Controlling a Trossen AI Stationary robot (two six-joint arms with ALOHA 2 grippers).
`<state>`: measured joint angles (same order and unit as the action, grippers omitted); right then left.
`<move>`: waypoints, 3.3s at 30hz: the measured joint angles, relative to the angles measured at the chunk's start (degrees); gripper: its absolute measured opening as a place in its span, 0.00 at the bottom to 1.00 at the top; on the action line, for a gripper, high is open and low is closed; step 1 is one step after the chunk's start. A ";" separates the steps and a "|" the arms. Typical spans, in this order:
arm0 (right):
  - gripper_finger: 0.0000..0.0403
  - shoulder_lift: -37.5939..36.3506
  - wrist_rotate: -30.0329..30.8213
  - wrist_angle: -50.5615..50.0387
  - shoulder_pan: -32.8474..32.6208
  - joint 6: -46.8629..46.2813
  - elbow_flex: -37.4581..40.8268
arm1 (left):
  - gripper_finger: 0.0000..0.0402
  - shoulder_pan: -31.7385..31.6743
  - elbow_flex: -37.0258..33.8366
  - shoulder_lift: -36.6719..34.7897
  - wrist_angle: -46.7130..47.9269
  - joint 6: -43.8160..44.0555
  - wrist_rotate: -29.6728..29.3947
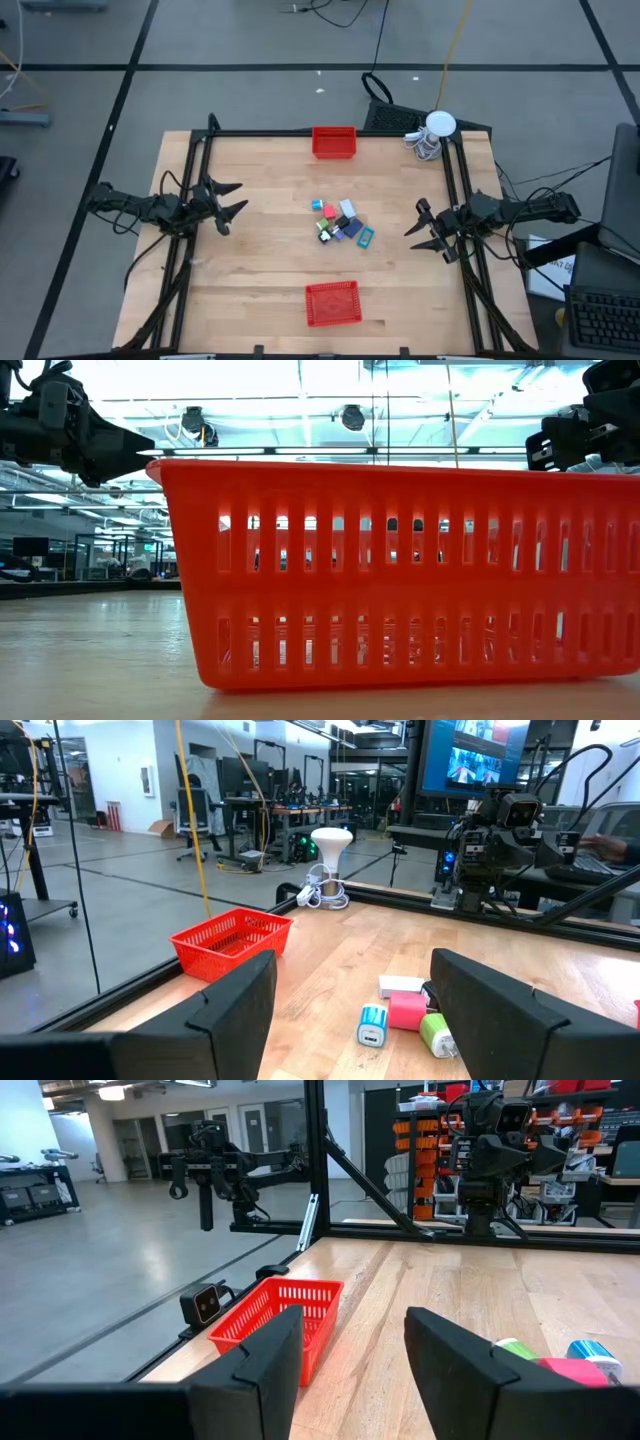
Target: Pick & Place Office items
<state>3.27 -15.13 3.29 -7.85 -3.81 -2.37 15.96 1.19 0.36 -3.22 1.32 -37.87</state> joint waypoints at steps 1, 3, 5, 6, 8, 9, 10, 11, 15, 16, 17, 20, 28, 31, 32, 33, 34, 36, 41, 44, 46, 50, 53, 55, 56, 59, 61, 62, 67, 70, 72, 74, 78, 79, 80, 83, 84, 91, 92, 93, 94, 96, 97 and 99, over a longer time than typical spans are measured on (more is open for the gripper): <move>0.41 0.00 0.01 0.00 0.02 0.00 0.00 | 0.67 -0.02 0.01 0.01 0.00 0.00 0.02; 0.41 -0.01 0.01 0.00 0.02 0.00 0.00 | 0.67 -0.02 0.02 0.02 0.00 0.00 0.00; 0.41 -0.01 0.01 0.00 0.00 0.00 0.00 | 0.67 0.00 0.00 0.01 0.00 0.00 0.00; 0.41 -0.01 0.00 0.00 0.01 0.00 0.01 | 0.67 -0.01 0.00 0.02 0.00 0.00 0.00; 0.41 0.00 0.00 0.00 0.01 0.00 0.00 | 0.67 -0.02 0.00 0.02 0.00 0.00 0.01; 0.41 -0.01 -0.01 0.00 0.00 0.00 0.00 | 0.67 -0.02 0.01 0.00 0.00 0.00 0.02; 0.41 -0.01 -0.01 0.00 0.00 0.00 0.00 | 0.67 -0.02 0.01 0.01 -0.01 0.00 0.01; 0.41 0.00 0.00 0.00 0.01 0.00 0.00 | 0.67 -0.01 0.00 0.01 0.00 0.00 0.00; 0.41 0.02 -0.01 0.00 0.02 0.00 0.02 | 0.67 -0.01 0.01 0.01 0.00 0.00 0.01; 0.41 -0.01 -0.01 0.00 -0.01 0.00 0.00 | 0.67 0.00 0.00 0.02 0.00 -0.02 0.00; 0.41 -0.01 -0.01 0.00 0.02 0.00 0.02 | 0.67 -0.01 0.00 0.01 0.00 0.00 0.00; 0.41 -0.01 0.01 0.00 0.00 0.00 0.02 | 0.67 -0.02 0.00 0.01 -0.01 -0.02 0.01; 0.41 -0.01 0.00 0.00 -0.01 0.00 0.00 | 0.67 0.00 0.02 0.02 0.00 -0.01 0.00; 0.41 0.00 0.00 0.00 -0.01 0.00 0.02 | 0.67 -0.02 0.00 0.00 0.00 0.00 0.02; 0.41 0.00 0.00 0.00 0.01 0.00 0.01 | 0.67 -0.02 0.02 0.00 0.00 -0.02 0.02; 0.41 -0.01 0.00 0.00 0.02 0.00 0.00 | 0.67 -0.02 0.02 0.02 0.00 0.00 0.02; 0.41 -0.01 0.01 0.00 0.00 0.00 0.01 | 0.67 -0.01 0.00 0.02 0.00 0.00 0.00; 0.41 -0.01 -0.01 0.00 0.01 0.00 0.00 | 0.67 -0.01 0.01 0.02 0.00 0.00 0.00; 0.41 0.00 0.00 0.00 0.01 0.00 0.00 | 0.67 -0.02 0.00 0.00 0.00 0.00 0.02; 0.41 0.00 0.01 0.00 0.01 0.00 0.02 | 0.67 0.00 0.00 0.00 0.00 0.00 0.00; 0.41 -0.01 0.01 0.00 0.02 0.00 0.00 | 0.67 0.00 0.00 0.02 0.00 0.00 0.00; 0.41 -0.01 0.01 0.00 0.01 0.00 0.01 | 0.67 -0.01 0.00 0.01 -0.01 0.00 0.02; 0.41 0.00 -0.01 0.00 -0.01 0.00 0.02 | 0.67 -0.01 0.01 0.01 -0.01 0.00 0.02; 0.41 0.00 0.00 0.00 0.00 0.00 0.00 | 0.67 -0.02 0.02 0.00 -0.01 0.00 0.00; 0.41 0.00 0.01 0.00 0.00 0.00 0.01 | 0.67 -0.01 0.00 0.00 0.00 0.00 0.01; 0.41 -0.01 0.00 0.00 0.02 0.00 0.00 | 0.67 -0.01 0.01 0.00 0.00 0.00 0.02; 0.41 -0.01 -0.01 0.00 0.02 0.00 0.02 | 0.67 -0.02 0.00 0.00 0.00 0.00 0.00; 0.41 -0.01 -0.01 0.00 0.02 0.00 0.00 | 0.67 -0.01 0.00 0.02 0.00 0.00 0.00; 0.41 0.00 -0.01 0.00 0.00 0.00 0.02 | 0.67 -0.02 0.00 0.00 0.00 0.00 0.02; 0.41 0.02 0.27 0.42 -0.01 0.00 0.01 | 0.67 -0.01 0.00 0.01 0.00 0.00 0.01; 0.41 0.00 1.67 1.86 0.02 0.19 0.00 | 0.67 -0.01 0.00 0.01 0.00 0.00 0.01; 0.41 0.04 3.33 5.48 -0.01 0.43 0.01 | 0.67 -0.02 0.01 0.02 0.00 0.00 0.01; 0.41 -0.01 4.45 13.21 0.02 -3.90 0.02 | 0.67 0.00 0.01 0.02 0.00 0.00 0.00; 0.41 0.01 4.44 14.97 0.02 -5.87 0.02 | 0.67 -0.01 0.02 0.02 0.00 0.00 0.01; 0.41 -0.01 4.45 16.62 0.02 -7.84 0.02 | 0.67 -0.01 0.01 0.02 0.00 0.00 0.00; 0.41 -0.01 4.45 20.25 0.02 -13.03 0.02 | 0.67 -0.01 0.01 0.02 -0.01 0.00 0.00; 0.41 -0.01 4.45 21.15 0.02 -14.50 0.02 | 0.67 0.00 0.00 0.02 0.00 0.00 0.00; 0.41 -0.01 4.56 22.47 0.02 -16.24 0.02 | 0.67 -0.02 0.01 0.02 0.00 0.00 0.00; 0.41 -0.01 4.58 22.39 0.02 -15.47 0.02 | 0.67 -0.02 0.02 0.02 -0.01 0.00 0.00; 0.41 -0.01 4.60 22.00 0.02 -14.01 0.02 | 0.67 -0.02 0.00 0.02 0.00 0.00 0.00; 0.41 0.03 4.81 21.66 0.02 -12.20 0.02 | 0.67 -0.01 0.00 0.02 0.00 0.00 0.00; 0.41 0.80 7.29 21.85 -0.03 -9.28 0.02 | 0.67 -0.02 0.00 0.02 0.00 0.00 0.00; 0.41 1.53 9.22 22.07 -0.04 -8.10 0.02 | 0.67 -0.01 0.01 0.02 0.00 0.00 0.00; 0.41 3.71 12.48 22.25 -0.09 -5.75 0.02 | 0.67 -0.02 0.00 0.02 0.00 0.00 0.00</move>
<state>6.99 -2.65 25.54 -7.94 -9.57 -2.35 15.94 1.19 0.38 -3.22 1.32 -37.87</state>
